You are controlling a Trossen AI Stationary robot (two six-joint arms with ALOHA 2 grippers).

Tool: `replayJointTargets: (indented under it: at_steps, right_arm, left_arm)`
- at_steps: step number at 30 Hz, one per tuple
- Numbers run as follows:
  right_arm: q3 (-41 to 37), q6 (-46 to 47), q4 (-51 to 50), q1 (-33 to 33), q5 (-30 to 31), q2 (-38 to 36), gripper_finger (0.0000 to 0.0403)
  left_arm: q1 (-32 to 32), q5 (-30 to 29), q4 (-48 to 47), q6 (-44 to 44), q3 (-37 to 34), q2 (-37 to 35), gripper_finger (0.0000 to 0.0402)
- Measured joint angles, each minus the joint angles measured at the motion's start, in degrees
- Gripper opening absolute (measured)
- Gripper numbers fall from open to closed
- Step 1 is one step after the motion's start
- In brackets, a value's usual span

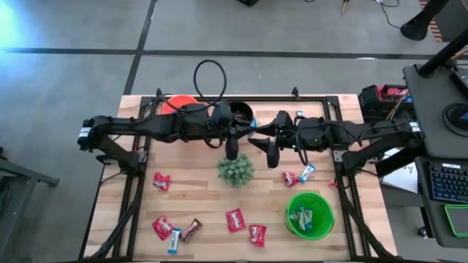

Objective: Sort candy
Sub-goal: Put the blue chocolate into the green bucket

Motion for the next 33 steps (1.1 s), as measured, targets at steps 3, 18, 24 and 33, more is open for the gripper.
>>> replayJointTargets:
  at_steps: [3, 18, 24, 33]
  right_arm:
    - [0.06, 0.16, 0.16, -0.38, 3.16, -0.06, 0.0201]
    - [0.02, 0.22, 0.91, -1.42, 6.12, 0.35, 0.0201]
    - [0.02, 0.22, 0.82, -1.42, 6.08, 0.35, 0.0186]
    - [0.02, 1.14, 0.49, -1.42, 3.54, 0.35, 0.0045]
  left_arm:
    - [0.02, 0.6, -1.62, 1.25, 3.31, 1.33, 0.0002]
    - [0.0, 1.08, -5.82, 3.33, 6.71, 2.11, 0.0002]
    - [0.09, 1.07, -6.22, 3.55, 6.41, 2.11, 0.0002]
    - [0.13, 1.0, -6.83, 5.85, 6.32, 2.72, 0.0002]
